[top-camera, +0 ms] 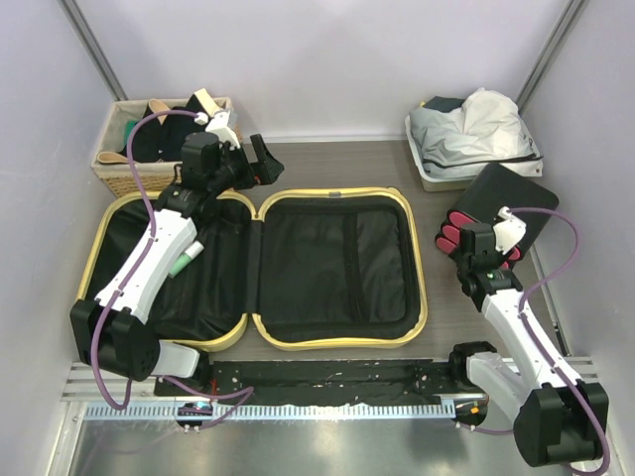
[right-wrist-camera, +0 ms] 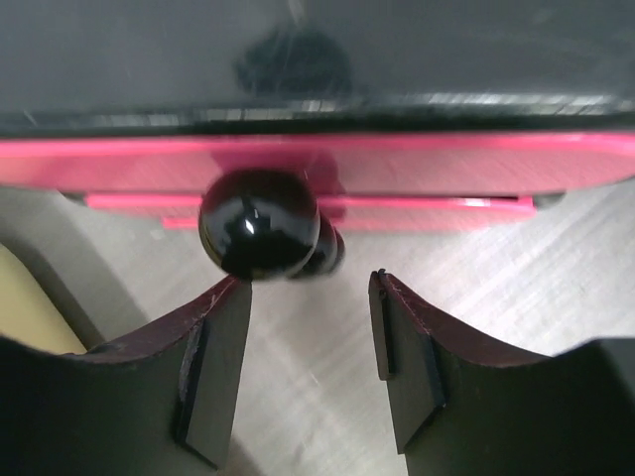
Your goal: Open, take out, and arrange the luggage
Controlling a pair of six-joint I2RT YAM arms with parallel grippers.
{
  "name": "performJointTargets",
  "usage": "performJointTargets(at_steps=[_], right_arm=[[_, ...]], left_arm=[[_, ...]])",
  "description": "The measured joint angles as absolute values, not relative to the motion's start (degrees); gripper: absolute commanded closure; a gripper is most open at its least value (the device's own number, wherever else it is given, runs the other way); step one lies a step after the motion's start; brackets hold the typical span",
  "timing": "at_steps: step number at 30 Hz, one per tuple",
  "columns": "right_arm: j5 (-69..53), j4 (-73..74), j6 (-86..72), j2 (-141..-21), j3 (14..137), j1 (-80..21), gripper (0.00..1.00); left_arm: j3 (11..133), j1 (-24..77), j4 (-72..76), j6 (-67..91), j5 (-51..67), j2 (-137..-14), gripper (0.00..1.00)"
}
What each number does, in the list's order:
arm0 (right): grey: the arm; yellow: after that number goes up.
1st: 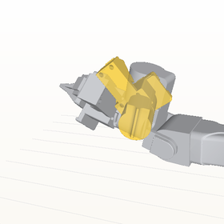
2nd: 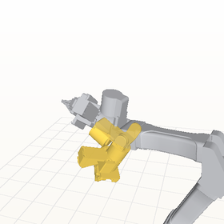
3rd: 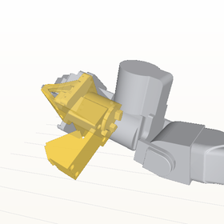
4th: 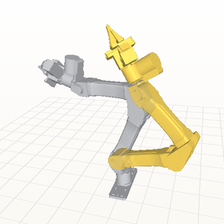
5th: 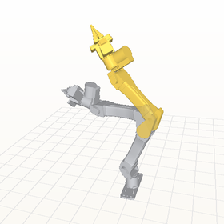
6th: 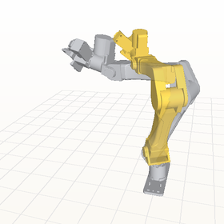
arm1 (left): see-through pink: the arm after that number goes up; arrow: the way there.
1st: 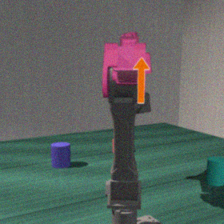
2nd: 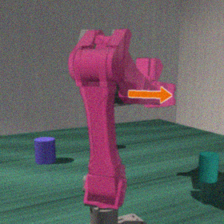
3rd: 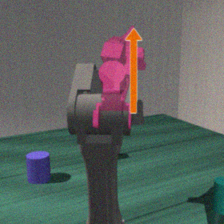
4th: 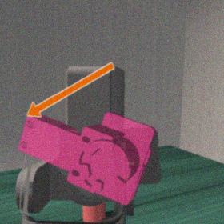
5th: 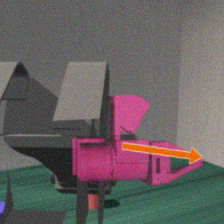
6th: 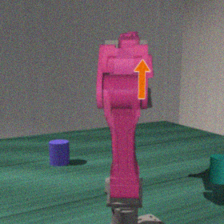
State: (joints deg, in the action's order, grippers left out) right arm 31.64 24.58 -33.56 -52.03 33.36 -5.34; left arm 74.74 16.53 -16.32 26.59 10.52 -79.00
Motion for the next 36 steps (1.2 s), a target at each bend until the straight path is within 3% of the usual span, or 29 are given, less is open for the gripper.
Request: performJointTargets(at_steps=[13,20,36], right_arm=[[28.1,4.9,-29.0,-52.4,26.8,0.5,0.48],[26.1,3.0,-26.7,-53.0,26.5,2.7,0.59],[28.1,-1.1,-25.2,-57.5,27.0,3.7,0.59]], left_arm=[[74.7,16.5,-16.3,26.5,10.5,-79.0,0.00],[74.7,16.5,-16.3,26.5,10.5,-79.0,0.00],[74.7,16.5,-16.3,26.5,10.5,-79.0,0.00]])
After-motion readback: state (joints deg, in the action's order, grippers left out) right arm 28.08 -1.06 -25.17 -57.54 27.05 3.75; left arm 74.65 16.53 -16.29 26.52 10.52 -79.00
